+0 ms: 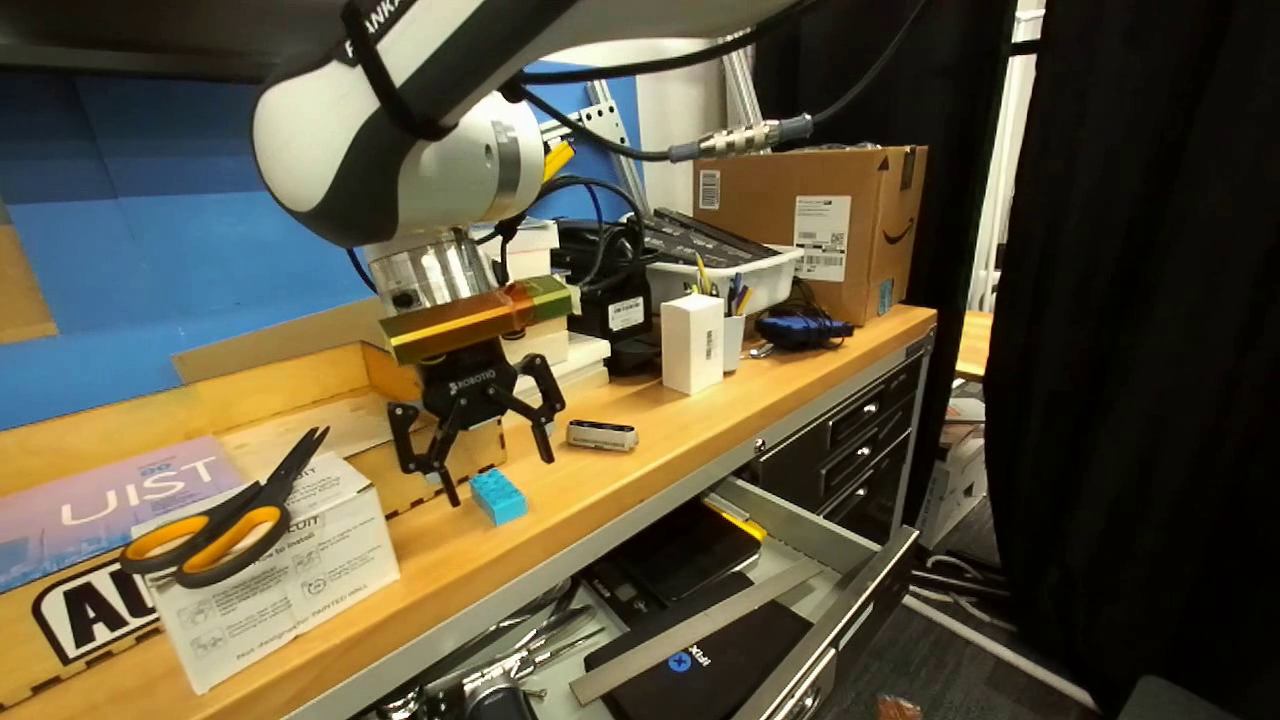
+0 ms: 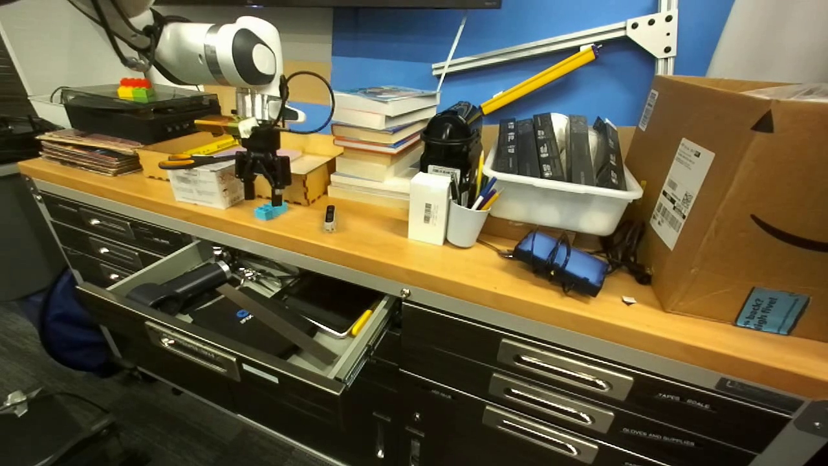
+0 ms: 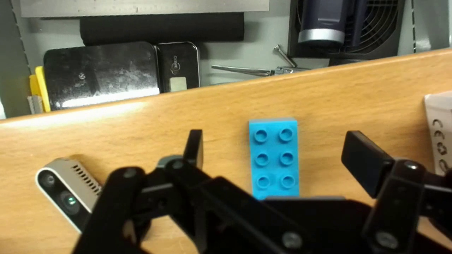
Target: Put the block inside the drawer then close the drawer
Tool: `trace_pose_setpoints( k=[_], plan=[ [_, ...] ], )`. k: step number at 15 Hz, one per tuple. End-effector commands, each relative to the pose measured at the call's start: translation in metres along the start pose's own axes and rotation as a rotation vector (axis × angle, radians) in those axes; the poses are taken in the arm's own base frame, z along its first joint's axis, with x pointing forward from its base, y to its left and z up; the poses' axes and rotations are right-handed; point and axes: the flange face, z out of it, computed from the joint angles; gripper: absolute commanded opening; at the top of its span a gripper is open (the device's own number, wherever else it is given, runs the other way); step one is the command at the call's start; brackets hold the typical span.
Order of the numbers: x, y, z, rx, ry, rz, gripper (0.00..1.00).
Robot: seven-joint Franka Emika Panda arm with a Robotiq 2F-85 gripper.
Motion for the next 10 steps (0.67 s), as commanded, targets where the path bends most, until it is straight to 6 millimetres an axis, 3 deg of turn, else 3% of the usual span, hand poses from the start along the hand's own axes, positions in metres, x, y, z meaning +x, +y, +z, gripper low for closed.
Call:
trace_pose_setpoints(
  k=[1, 2, 4, 10],
  plan=[
    [0.018, 0.001, 0.016, -0.008, 0.041, 0.096, 0.97],
    [0.02, 0.002, 0.021, -0.014, 0.048, 0.11, 0.73],
    [0.019, 0.003, 0.019, -0.009, 0.063, 0.128, 0.69],
    [-0.01, 0.007, -0.005, 0.009, 0.072, 0.109, 0.22]
  ],
)
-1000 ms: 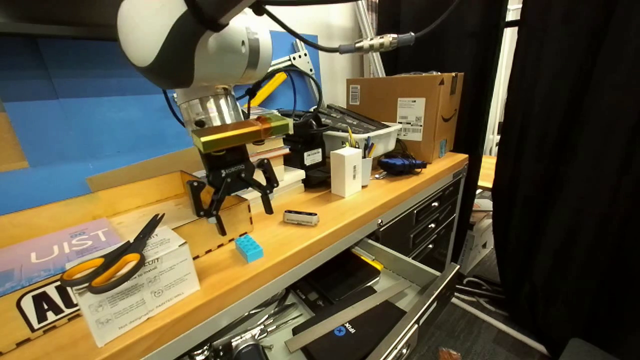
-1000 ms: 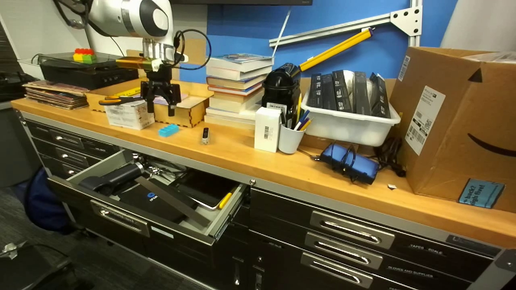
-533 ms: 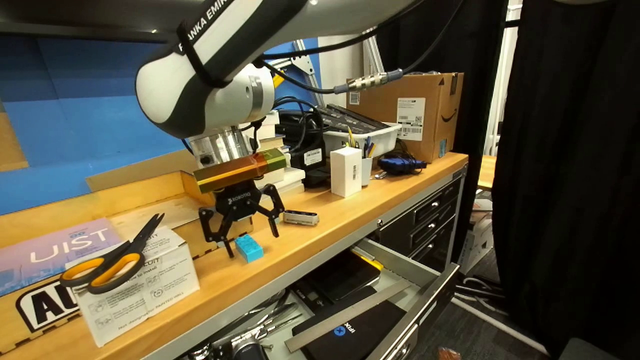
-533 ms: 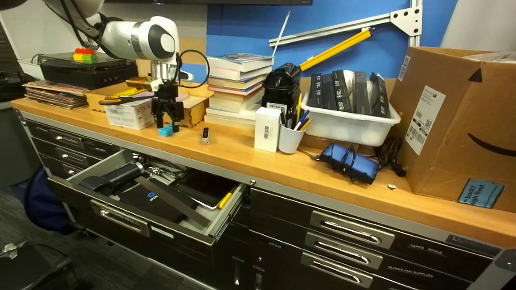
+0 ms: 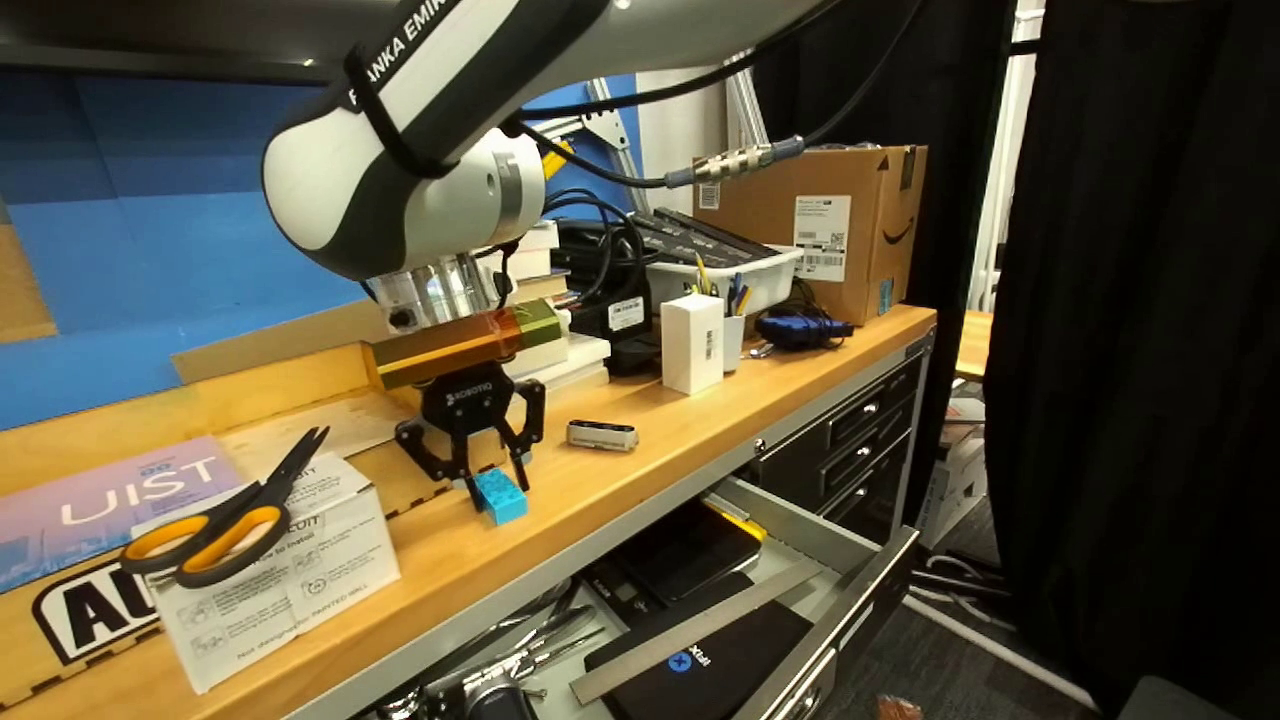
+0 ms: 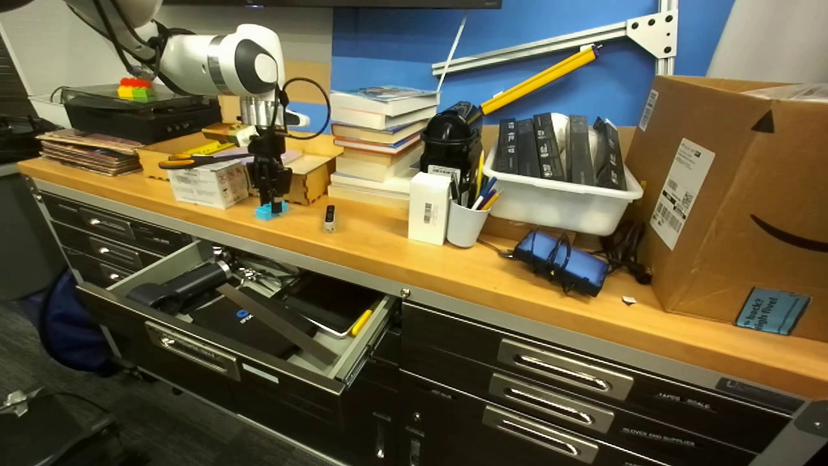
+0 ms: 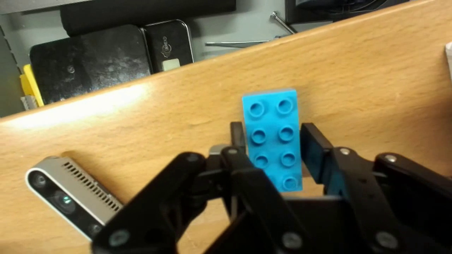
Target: Put the block inside the drawer then close the drawer
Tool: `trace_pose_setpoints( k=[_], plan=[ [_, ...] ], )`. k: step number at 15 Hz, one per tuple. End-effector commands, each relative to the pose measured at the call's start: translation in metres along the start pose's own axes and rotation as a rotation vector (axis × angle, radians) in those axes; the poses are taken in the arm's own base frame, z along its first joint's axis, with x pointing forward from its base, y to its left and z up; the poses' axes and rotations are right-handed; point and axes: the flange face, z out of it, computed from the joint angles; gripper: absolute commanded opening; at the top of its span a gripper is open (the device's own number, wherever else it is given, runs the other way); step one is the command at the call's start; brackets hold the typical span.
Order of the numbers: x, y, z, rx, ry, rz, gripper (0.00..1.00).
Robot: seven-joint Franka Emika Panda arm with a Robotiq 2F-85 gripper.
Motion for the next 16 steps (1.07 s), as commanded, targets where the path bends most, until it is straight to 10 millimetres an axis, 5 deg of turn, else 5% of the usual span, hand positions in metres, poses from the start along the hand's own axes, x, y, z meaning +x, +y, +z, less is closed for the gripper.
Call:
trace_pose_setpoints(
  k=[1, 8, 15, 16],
  plan=[
    [-0.023, 0.014, -0.015, 0.006, 0.007, 0.003, 0.13],
    [-0.076, 0.072, 0.014, 0.047, -0.076, 0.011, 0.12],
    [-0.084, 0.075, 0.062, -0.05, -0.149, -0.027, 0.12],
    [-0.085, 0.074, 0.065, -0.05, -0.159, -0.026, 0.62]
  ],
)
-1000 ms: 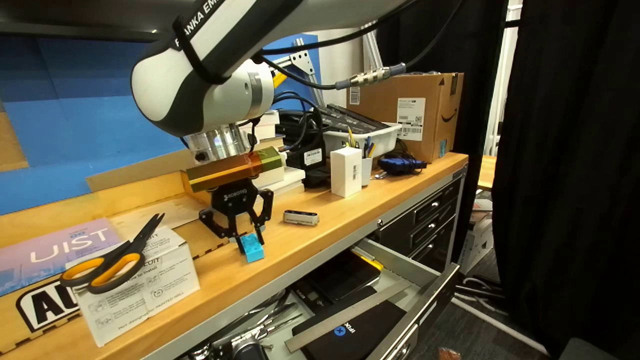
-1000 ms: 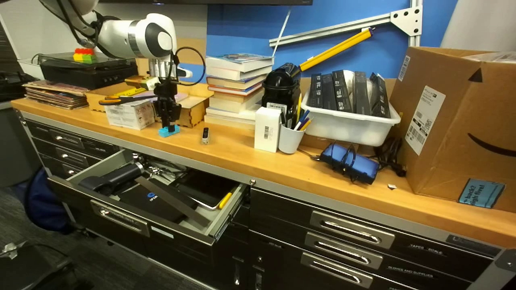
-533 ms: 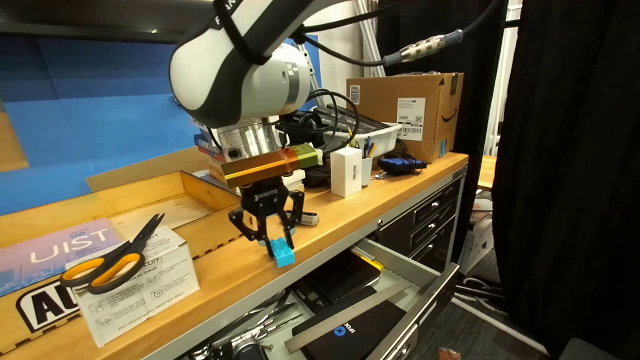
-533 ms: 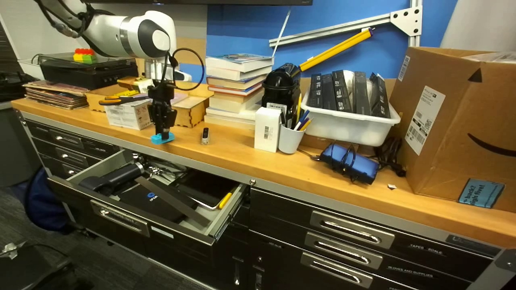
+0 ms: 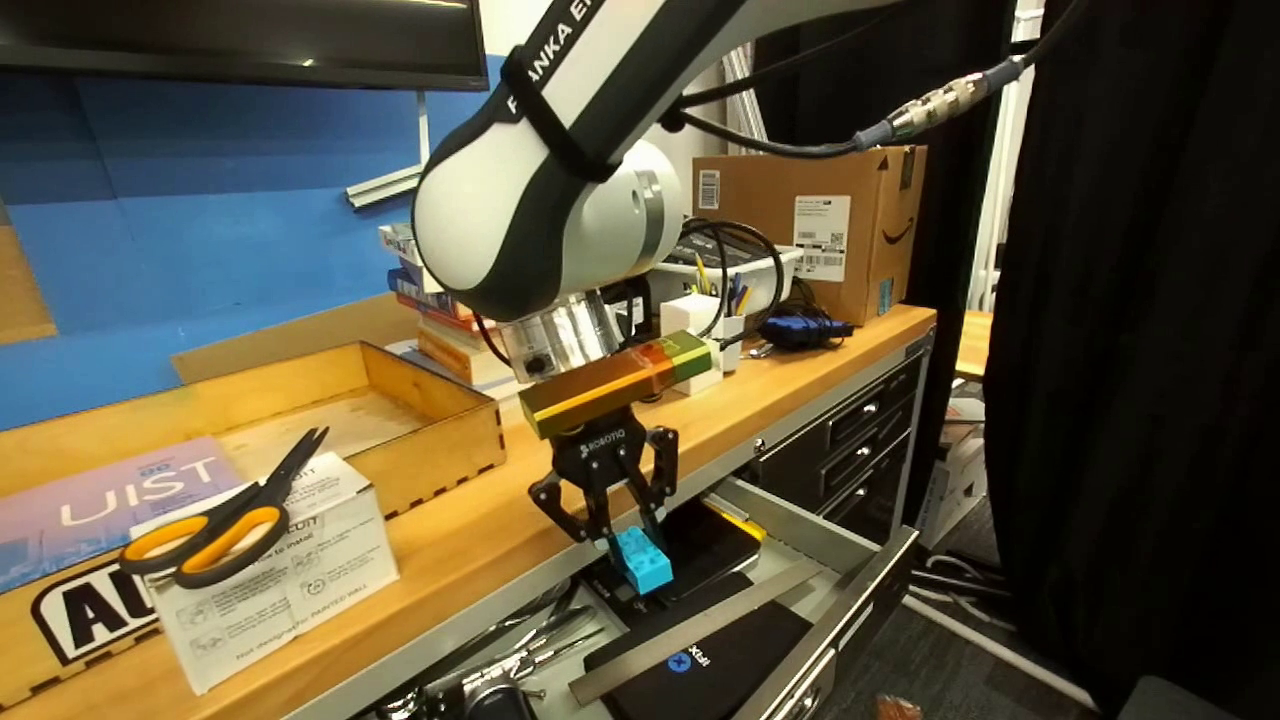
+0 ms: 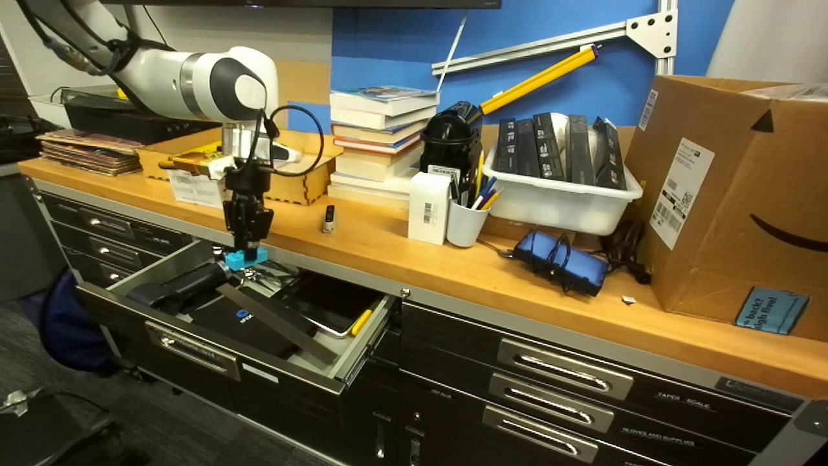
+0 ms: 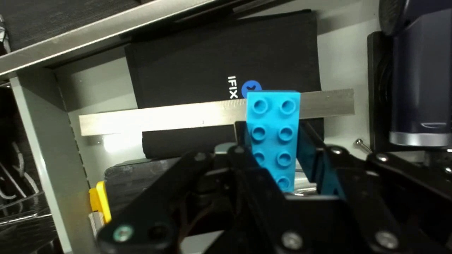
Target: Put the block inside the drawer then close the drawer
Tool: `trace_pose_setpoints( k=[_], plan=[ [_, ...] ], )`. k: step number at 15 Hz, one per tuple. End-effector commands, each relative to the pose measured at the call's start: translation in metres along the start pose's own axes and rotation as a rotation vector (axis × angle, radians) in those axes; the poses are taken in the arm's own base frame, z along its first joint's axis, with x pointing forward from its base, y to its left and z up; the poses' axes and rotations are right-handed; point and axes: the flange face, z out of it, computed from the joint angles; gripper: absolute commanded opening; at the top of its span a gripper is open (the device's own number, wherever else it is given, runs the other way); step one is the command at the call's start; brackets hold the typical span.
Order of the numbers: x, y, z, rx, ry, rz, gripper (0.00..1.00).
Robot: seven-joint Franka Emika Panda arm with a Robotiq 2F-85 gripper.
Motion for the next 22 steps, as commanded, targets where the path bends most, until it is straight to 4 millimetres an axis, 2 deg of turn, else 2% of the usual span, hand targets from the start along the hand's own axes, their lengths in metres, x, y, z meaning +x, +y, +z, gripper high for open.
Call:
trace_pose_setpoints(
  k=[1, 3, 6, 7, 10, 13, 15, 18, 22],
  plan=[
    [0.0, -0.001, 0.007, -0.005, 0.002, -0.037, 0.63],
    [-0.009, 0.006, 0.0, -0.004, 0.019, -0.058, 0.76],
    [-0.034, 0.034, -0.017, 0.012, 0.092, -0.061, 0.99],
    [-0.044, 0.043, -0.019, 0.021, 0.113, -0.047, 1.0],
    [-0.078, 0.066, -0.01, 0.069, 0.165, 0.042, 1.0],
    [-0.112, 0.081, 0.025, 0.136, 0.148, 0.099, 1.0],
    [-0.121, 0.083, 0.051, 0.157, 0.122, 0.079, 1.0],
    [-0.123, 0.091, 0.088, 0.177, 0.078, 0.041, 1.0],
    [-0.119, 0.105, 0.118, 0.174, 0.011, -0.015, 1.0]
  ],
)
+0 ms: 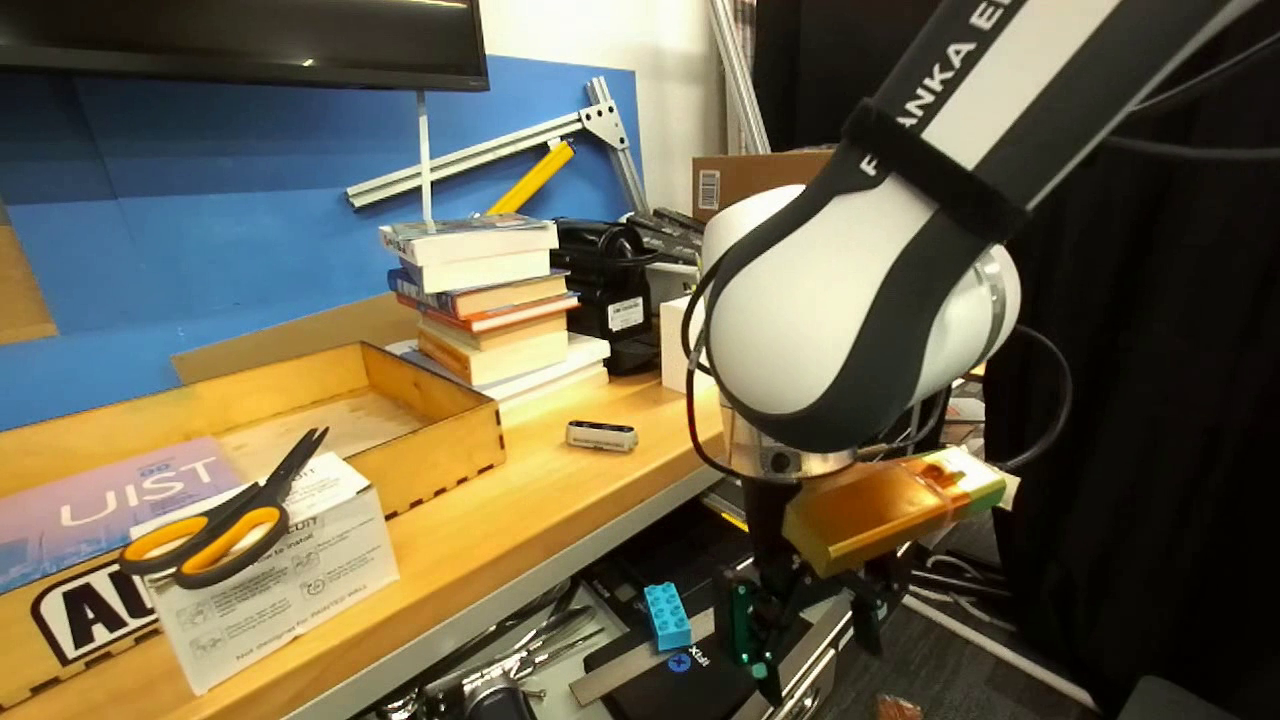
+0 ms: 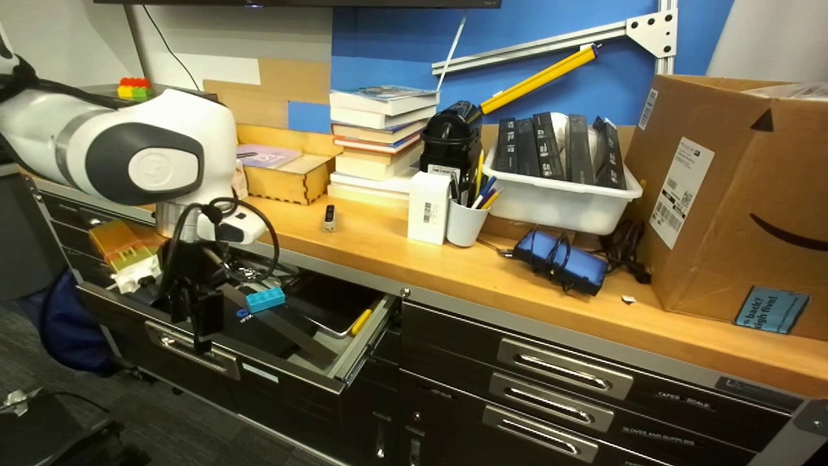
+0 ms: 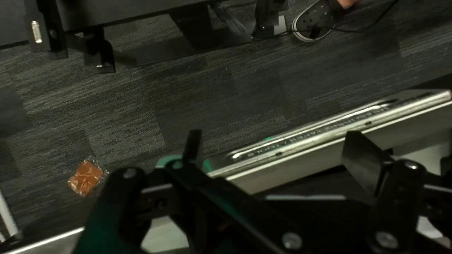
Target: Put the block inside the drawer then close the drawer
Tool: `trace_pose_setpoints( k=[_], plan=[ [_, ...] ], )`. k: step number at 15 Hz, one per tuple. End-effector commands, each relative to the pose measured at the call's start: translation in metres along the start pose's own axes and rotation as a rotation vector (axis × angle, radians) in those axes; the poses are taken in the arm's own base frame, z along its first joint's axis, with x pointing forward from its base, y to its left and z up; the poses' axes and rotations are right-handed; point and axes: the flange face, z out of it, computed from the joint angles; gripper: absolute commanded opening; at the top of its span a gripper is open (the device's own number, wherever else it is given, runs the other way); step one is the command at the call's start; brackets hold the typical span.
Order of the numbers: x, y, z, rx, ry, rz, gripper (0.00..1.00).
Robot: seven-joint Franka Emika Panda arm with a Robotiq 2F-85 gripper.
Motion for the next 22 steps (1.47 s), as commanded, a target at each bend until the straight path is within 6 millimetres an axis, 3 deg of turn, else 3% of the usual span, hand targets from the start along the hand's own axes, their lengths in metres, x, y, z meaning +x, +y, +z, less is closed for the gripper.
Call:
trace_pose_setpoints(
  k=[1, 5, 11, 14, 17, 22],
  plan=[
    [0.008, 0.017, 0.013, 0.016, -0.032, -0.036, 1.0],
    [0.035, 0.028, 0.012, -0.017, -0.05, -0.045, 1.0],
    [0.081, 0.025, -0.02, -0.083, -0.026, -0.16, 1.0],
    [0.062, 0.026, -0.038, 0.012, 0.012, -0.342, 1.0],
    [0.042, 0.034, -0.039, 0.029, -0.016, -0.4, 1.0],
    [0.015, 0.039, 0.0, -0.063, -0.189, -0.319, 1.0]
  ],
)
